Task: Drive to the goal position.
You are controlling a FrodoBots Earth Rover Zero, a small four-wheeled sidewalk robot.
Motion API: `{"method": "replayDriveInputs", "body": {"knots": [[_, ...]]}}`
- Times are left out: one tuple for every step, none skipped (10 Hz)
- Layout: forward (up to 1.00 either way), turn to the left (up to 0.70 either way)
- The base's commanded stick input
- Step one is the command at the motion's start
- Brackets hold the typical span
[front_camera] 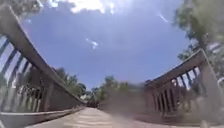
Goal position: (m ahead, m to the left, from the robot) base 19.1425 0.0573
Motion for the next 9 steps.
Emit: {"method": "replayDriveInputs", "body": {"knots": [[0.7, 0.0], [0.7, 0.0], [0.7, 0.0], [0.7, 0.0], [0.7, 0.0], [0.7, 0.0], [0.7, 0.02], [0.7, 0.1], [0.7, 0.14]]}}
